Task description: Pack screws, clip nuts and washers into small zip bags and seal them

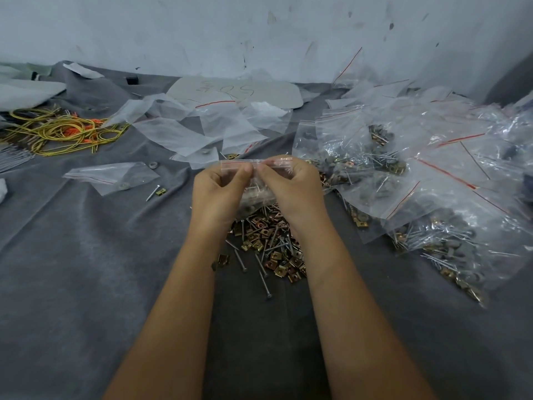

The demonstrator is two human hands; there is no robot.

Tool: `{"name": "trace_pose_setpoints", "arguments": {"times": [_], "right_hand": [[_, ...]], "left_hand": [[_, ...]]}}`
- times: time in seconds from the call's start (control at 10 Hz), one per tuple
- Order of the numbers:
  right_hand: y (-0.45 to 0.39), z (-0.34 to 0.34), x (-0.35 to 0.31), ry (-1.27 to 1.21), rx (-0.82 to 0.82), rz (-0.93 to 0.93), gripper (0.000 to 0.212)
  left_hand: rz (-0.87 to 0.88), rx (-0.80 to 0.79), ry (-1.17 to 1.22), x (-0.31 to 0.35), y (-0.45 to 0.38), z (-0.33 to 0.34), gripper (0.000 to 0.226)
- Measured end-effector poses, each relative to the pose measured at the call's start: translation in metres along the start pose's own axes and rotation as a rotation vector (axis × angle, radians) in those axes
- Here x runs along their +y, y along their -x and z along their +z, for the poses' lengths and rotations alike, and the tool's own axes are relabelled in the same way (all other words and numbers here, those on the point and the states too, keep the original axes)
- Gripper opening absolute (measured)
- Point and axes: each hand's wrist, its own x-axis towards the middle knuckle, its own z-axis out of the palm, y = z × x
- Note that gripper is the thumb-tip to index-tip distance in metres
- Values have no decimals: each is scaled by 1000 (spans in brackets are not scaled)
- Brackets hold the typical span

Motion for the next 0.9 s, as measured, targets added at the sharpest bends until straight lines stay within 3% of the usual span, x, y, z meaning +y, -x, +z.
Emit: {"name": "trace_pose_setpoints", "arguments": {"times": [0.1,0.3,0.4,0.5,0.6,0.7,0.8,0.9], "right_hand": [[1,0,2,-23,2,12,10],[6,-3,8,-196,-2,44,25],[7,-3,7,-120,-57,72,20],[4,-7,4,143,-148,52,10],[-9,-15,-13,179,-69,5,9],[-29,-38,-35,40,218,-1,10],[-51,-81,-46,-1,601,-4,11],[-49,-115,-30,-31,738,215,64]], "left_hand": [[45,53,-17,2,0,0,10],[2,32,96,4,0,-6,41],[-24,51,93,4,-3,-10,44],[-25,88,88,7,-11,-14,36],[-1,6,24,21,-22,-6,32],[22,-4,7,31,-31,4,17],[9,75,-18,28,-31,2,23],[-23,171,-3,17,-20,1,30]]}}
